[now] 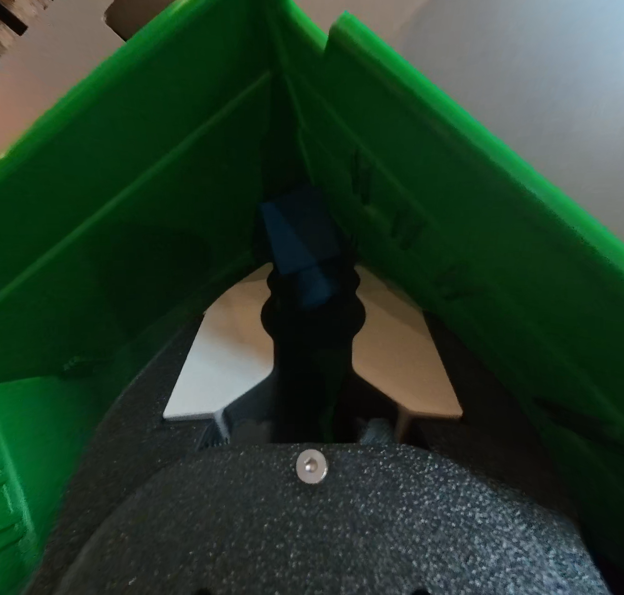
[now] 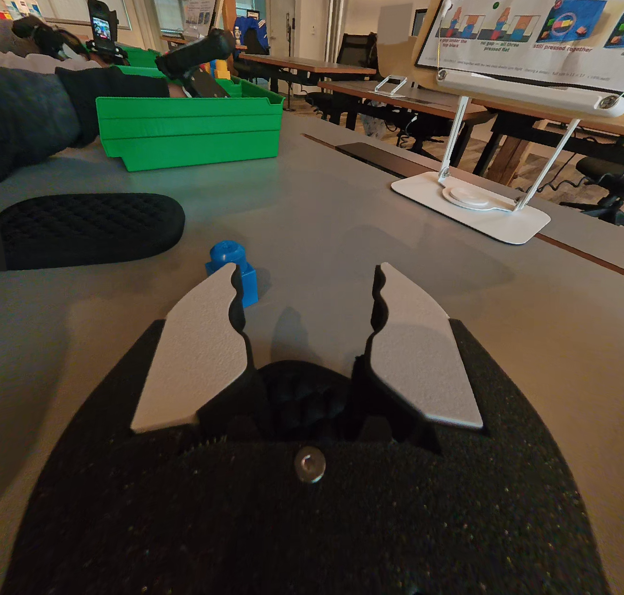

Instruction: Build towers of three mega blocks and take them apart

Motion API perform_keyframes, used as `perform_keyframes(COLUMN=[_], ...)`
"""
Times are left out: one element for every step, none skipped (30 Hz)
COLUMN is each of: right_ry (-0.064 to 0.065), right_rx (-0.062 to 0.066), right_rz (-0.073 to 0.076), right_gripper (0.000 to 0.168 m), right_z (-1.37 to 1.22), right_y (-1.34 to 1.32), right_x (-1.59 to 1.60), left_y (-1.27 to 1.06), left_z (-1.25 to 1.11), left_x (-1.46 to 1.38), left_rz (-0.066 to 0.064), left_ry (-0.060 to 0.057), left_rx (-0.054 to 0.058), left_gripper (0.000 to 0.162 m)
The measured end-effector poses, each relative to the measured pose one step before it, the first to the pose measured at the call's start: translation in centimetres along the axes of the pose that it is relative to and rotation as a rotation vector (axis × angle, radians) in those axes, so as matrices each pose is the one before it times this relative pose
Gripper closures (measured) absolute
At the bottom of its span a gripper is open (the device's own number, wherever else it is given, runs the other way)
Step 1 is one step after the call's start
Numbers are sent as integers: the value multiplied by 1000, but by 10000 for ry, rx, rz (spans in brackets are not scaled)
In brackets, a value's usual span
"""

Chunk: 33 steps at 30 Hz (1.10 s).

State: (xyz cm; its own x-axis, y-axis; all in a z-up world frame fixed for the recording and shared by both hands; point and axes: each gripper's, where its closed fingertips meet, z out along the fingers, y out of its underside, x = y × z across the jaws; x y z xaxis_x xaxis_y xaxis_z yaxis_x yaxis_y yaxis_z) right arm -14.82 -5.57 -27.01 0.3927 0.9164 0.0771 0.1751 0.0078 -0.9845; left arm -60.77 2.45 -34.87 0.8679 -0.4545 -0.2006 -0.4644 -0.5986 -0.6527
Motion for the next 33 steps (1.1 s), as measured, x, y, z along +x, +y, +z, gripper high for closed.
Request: perform_keyframes(right_ry=[-11,-6,-15,-14,-13,-22,-23,-24,-28,-29,-23,-24,-21,-19,-33,-51,-46,-51,-51,-48,-57,-59,-70,-88,-104,-107,-101,-107,-93,-79,-70,-58,-57], right_rx=[17,17,15,13,4,-3,-7,-9,-11,-6,-2,0,2,-4,-18,-26,-32,-39,-42,-43,-43,-41,-45,-48,-48,-49,-49,-33,-21,-11,8,20,25], right_rz=[0,1,0,-2,0,3,3,3,0,-11,-18,-24,-30,-33,-34,-38,-40,-44,-49,-52,-53,-46,-32,-21,-15,-10,-10,-25,-38,-38,-38,-36,-31], right_gripper=[95,95,95,95,95,95,95,95,96,96,96,96,96,96,97,97,97,97,97,97,97,97,97,97,97,98,97,97,97,97,98,98,98], right_z=[-19,-12,-11,-9,-6,11,8,11,7,10,9,-6,5,7,9,36,35,33,49,47,45,42,46,53,42,54,45,35,20,9,-8,-8,-16], right_y=[-17,-28,-16,-13,-4,3,7,10,22,4,-1,-2,-7,9,16,30,27,44,44,54,44,42,48,53,45,43,45,26,14,14,-4,-18,-31], right_x=[-12,-9,-21,-9,-12,-25,-26,-19,-32,-47,-42,-55,-50,-59,-71,-93,-97,-100,-104,-108,-118,-112,-118,-119,-139,-139,-128,-159,-146,-132,-124,-106,-106], left_y=[4,-109,-203,-305,-391,-468,-540,-618,-684,-737,-758,-823,-903,-1027,-1085,-1109,-1137,-1185,-1234,-1243,-1190,-1120,-1059,-964,-828,-681,-569,-434,-318,-170,-73,-72,-114], left_z=[-183,-271,-356,-431,-494,-558,-605,-639,-668,-691,-680,-687,-695,-672,-623,-554,-463,-378,-285,-148,-10,137,309,487,650,800,906,946,976,965,926,872,802], left_x=[-105,-122,-95,-80,-98,-142,-128,-107,-42,-16,-4,84,183,329,511,690,898,1103,1287,1482,1628,1732,1843,1958,1936,1809,1662,1525,1343,1145,953,808,747], left_rz=[-19,-37,-46,-50,-37,-13,5,5,13,43,83,90,61,59,82,104,127,145,145,133,139,147,130,102,90,106,112,99,101,125,145,135,102], left_ry=[-35,-53,-28,-33,-70,-102,-106,-94,-74,-91,-113,-84,-45,11,71,122,188,244,301,376,428,460,516,582,579,517,472,443,394,333,267,223,242], left_rx=[16,74,115,152,179,198,213,229,243,236,220,230,270,304,312,297,274,282,301,294,273,252,244,233,197,158,131,96,37,-37,-86,-82,-54], left_gripper=[126,127,127,127,128,128,128,128,129,129,129,129,128,128,128,129,128,129,129,129,129,129,129,129,129,129,129,129,129,129,129,129,129])
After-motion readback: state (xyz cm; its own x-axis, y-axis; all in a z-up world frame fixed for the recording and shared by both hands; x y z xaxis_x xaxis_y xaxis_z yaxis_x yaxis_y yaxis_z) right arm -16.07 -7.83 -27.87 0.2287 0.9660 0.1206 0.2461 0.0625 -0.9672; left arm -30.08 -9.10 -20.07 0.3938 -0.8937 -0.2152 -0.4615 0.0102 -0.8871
